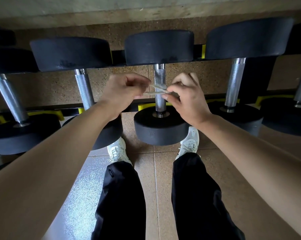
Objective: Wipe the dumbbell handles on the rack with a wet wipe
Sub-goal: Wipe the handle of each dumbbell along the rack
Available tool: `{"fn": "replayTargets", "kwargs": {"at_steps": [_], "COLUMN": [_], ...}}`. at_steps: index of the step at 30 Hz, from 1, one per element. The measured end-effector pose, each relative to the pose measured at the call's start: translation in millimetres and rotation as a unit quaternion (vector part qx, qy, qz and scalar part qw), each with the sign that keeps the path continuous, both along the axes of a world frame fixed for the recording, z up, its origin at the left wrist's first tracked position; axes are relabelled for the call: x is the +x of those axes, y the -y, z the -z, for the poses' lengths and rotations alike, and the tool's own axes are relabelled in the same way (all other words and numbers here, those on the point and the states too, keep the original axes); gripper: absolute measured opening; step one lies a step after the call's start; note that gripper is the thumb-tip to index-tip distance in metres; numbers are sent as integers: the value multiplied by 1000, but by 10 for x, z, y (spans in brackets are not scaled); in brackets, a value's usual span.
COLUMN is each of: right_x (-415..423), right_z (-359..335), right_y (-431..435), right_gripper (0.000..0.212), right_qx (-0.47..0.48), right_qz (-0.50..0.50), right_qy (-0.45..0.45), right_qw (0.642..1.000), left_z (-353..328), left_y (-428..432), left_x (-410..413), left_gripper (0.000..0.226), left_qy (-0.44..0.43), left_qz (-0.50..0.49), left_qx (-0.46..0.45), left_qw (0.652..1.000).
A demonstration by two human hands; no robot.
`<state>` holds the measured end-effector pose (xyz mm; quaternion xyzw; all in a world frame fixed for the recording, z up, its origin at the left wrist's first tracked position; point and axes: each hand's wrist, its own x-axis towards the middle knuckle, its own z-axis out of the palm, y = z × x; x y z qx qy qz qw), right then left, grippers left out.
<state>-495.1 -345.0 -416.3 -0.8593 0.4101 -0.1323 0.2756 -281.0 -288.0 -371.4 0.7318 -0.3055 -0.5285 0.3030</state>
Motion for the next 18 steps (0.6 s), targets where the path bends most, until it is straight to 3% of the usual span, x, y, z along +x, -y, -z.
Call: {"fn": "replayTargets", "kwargs": {"at_steps": [3, 5, 9, 11, 15, 18], "right_x": [-70, -54, -10, -22, -108, -114], "right_z": [-2, -67, -250, -263, -224, -190], "right_y": [86, 148, 227, 274, 417, 459], "right_gripper": [27, 29, 19, 17, 20, 17], "right_qx": [11, 71, 222, 236, 215, 166], "right_qz": [11, -1, -11, -11, -23, -10], "right_qy": [-30, -21, 18, 13, -24, -23], "right_qw": [999, 997, 975, 972, 976, 986], "left_z": [2, -5, 104, 142, 144, 188], "left_y": [-17, -15, -37, -29, 0, 56], "left_x": [-37, -104, -180, -166, -30, 1], "left_gripper": [24, 25, 18, 9, 14, 9], "left_qy": [120, 180, 276, 271, 175, 120], "left_qz": [131, 205, 169, 145, 107, 15], "left_qx": [-5, -32, -80, -85, -58, -20], "left_qw": [984, 962, 943, 948, 977, 992]}}
